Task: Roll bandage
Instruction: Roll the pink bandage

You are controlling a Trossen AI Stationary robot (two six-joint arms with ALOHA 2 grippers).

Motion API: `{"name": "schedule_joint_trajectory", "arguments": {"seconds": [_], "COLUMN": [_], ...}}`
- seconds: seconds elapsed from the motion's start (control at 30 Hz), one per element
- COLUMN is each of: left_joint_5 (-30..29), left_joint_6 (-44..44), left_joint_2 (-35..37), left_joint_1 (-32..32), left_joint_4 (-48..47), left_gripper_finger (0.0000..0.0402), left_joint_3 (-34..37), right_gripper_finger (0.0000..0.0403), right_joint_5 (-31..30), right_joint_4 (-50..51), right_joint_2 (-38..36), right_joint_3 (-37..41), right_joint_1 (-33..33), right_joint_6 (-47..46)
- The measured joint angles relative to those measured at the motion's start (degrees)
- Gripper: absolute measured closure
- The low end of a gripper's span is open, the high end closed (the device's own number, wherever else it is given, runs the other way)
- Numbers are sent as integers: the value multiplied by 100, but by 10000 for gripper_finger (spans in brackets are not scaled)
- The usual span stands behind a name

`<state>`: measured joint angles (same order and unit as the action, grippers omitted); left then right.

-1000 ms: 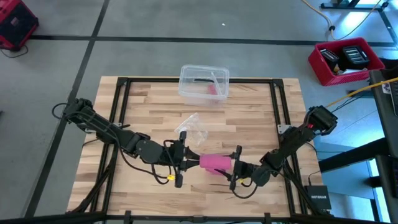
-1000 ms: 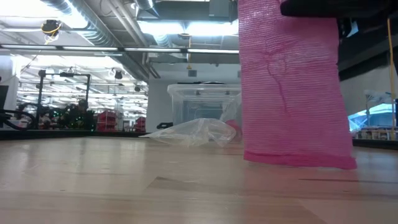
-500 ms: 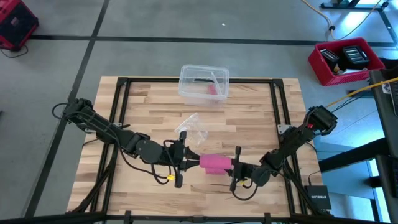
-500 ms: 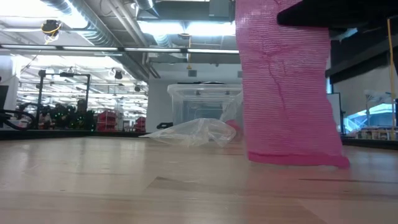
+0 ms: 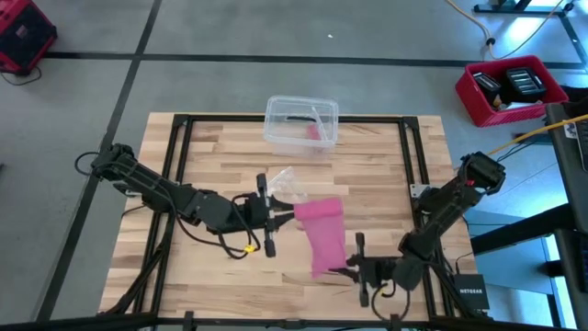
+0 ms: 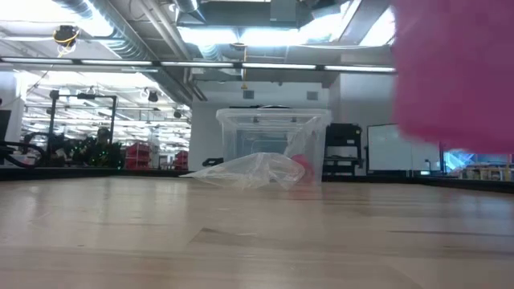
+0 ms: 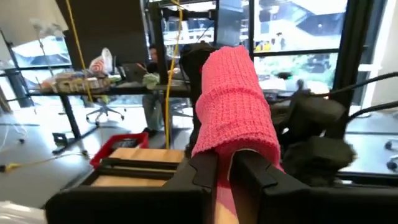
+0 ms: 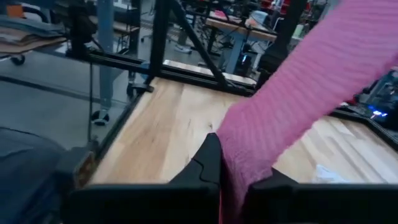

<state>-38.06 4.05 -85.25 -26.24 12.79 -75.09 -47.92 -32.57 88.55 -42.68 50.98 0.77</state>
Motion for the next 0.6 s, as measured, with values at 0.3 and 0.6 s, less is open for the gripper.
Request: {"name": "schedule_joint_trajectory", "arguments": {"seconds": [0.3, 0.6], "left_joint_5": [-618, -890], "left_joint_6": [880, 1451], "left_joint_2": [-2, -2], "left_joint_1": [81, 157], "left_joint_4": [-114, -348], "left_gripper_finger": [380, 380], "left_joint_3": [0, 0], "right_gripper_finger": [399, 401], "right_joint_5": [358, 427], "right_joint_4": [1634, 2826], "right_joint_2": [-2, 7], "right_joint_3": [-1172, -2612], "right_joint_1": [230, 575], "right_joint_6": [-231, -151]}}
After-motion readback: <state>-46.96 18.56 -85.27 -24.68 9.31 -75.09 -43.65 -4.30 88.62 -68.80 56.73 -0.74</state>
